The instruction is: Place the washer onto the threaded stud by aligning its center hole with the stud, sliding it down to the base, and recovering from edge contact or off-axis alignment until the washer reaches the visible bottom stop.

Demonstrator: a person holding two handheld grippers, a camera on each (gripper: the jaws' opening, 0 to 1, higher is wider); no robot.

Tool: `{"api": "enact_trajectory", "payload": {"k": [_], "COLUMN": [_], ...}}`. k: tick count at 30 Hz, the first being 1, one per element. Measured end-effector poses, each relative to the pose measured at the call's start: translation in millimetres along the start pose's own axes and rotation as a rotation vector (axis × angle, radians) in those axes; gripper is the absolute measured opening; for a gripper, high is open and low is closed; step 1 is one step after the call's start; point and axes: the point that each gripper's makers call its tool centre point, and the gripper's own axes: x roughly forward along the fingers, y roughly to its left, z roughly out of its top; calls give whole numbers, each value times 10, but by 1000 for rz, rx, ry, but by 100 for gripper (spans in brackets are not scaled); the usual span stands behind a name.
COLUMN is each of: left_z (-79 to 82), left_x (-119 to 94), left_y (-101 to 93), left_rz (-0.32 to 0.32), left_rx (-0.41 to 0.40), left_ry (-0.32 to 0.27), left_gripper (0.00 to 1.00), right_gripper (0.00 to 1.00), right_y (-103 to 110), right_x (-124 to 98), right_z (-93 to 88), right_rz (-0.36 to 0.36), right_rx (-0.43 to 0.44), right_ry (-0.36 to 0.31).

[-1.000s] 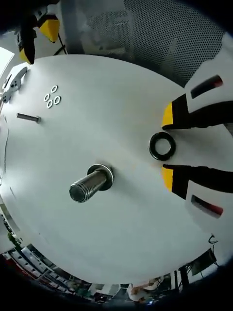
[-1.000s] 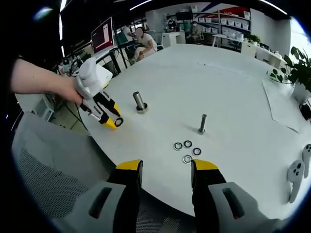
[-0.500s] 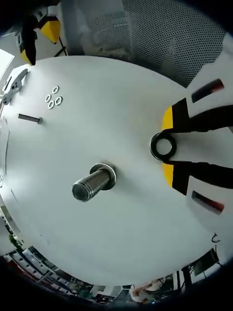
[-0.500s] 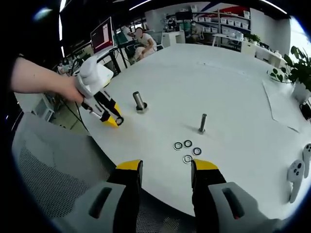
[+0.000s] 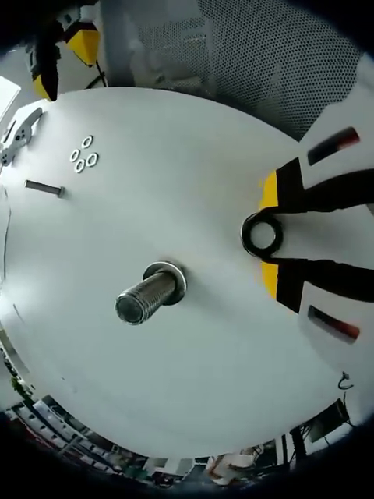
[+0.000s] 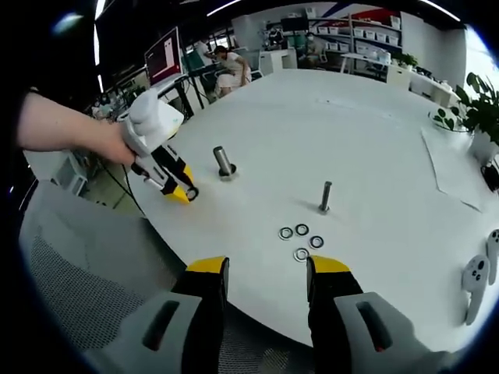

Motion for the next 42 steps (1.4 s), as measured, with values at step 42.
{"api": "enact_trajectory", "payload": {"k": [42], "left_z": [789], "left_x": [-605], "left_y": [294], "left_rz": [69], "left_rx": [33], "left_ry": [-285], "left_gripper": [18], "right_gripper": [42], "right_y": [-21], "right_x": [-31], "right_z": [42], "right_rz": [5], "right_rx": [51], "right_ry": [-26]}}
